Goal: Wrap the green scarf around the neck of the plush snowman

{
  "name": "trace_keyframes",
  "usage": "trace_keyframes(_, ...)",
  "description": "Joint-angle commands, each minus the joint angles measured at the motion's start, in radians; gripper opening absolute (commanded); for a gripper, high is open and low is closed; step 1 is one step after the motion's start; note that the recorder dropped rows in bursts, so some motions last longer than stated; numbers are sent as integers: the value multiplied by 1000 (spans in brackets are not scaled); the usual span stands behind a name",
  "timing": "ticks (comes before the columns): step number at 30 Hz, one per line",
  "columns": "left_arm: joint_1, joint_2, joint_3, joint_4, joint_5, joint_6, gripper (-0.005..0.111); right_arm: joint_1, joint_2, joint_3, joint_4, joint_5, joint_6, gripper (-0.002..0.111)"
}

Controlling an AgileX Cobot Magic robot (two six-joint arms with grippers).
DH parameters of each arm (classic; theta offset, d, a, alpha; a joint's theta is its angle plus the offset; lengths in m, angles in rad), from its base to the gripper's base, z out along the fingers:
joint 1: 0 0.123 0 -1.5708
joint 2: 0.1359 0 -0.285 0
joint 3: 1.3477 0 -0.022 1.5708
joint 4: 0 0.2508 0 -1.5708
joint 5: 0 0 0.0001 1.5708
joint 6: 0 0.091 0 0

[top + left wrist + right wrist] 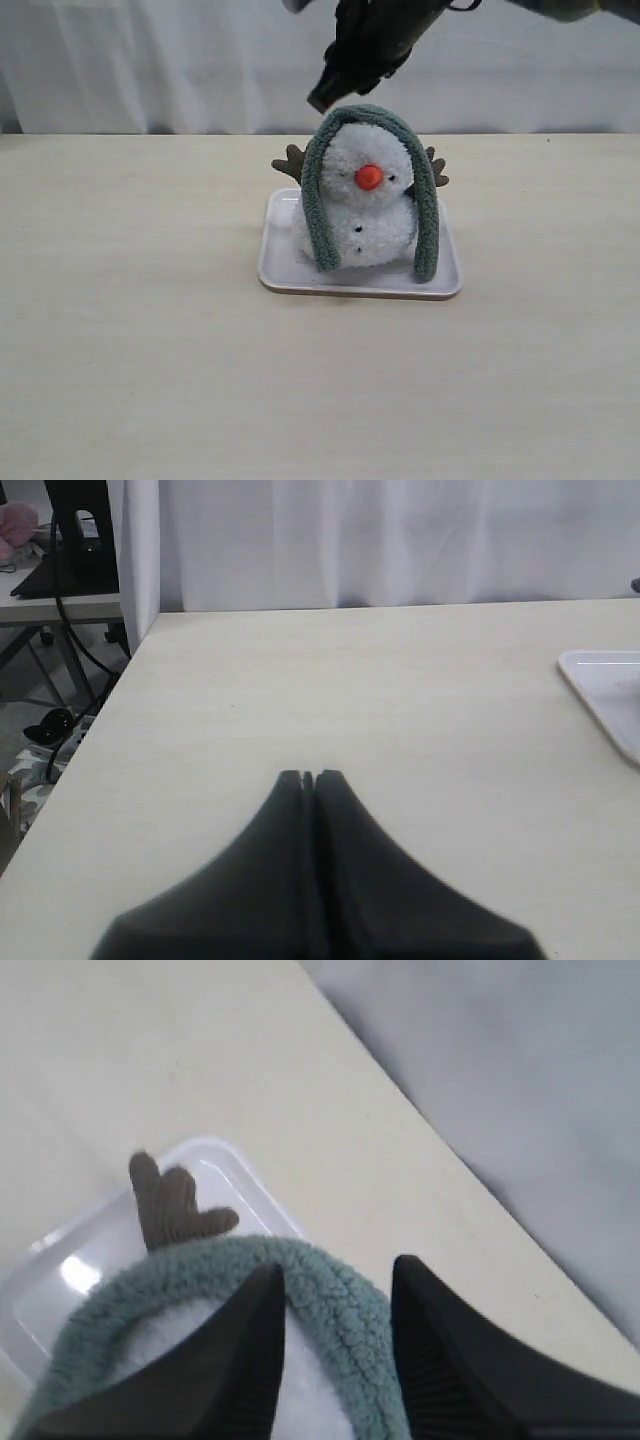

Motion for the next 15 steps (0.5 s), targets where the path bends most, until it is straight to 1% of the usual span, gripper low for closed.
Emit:
trace_keyframes(1,-7,-2,2,-5,-12,1,0,1,8,-148,118,170,147,35)
trace_keyframes(4,-7,-2,2,-5,-12,1,0,-1,56,-261,147,294,196,35)
trace_keyframes(6,-7,-2,2,-5,-12,1,0,-1,97,-310,132,327,199,33)
trace_keyframes(7,-7,-2,2,-5,-12,1,0,-1,117,-321,132,326,199,29)
trace_keyframes(8,-7,-2,2,-5,-12,1,0,-1,135,-328,132,318,199,23)
trace_keyframes(10,-7,-2,2,-5,-12,1,0,-1,163,-328,132,293,195,8)
trace_keyframes(11,-7,-2,2,-5,-12,1,0,-1,179,-328,132,277,196,4)
trace_keyframes(12,-7,-2,2,-5,-12,1,0,-1,195,-328,122,262,196,4)
trace_keyframes(15,-7,-2,2,-5,-12,1,0,-1,256,-328,13,256,255,4)
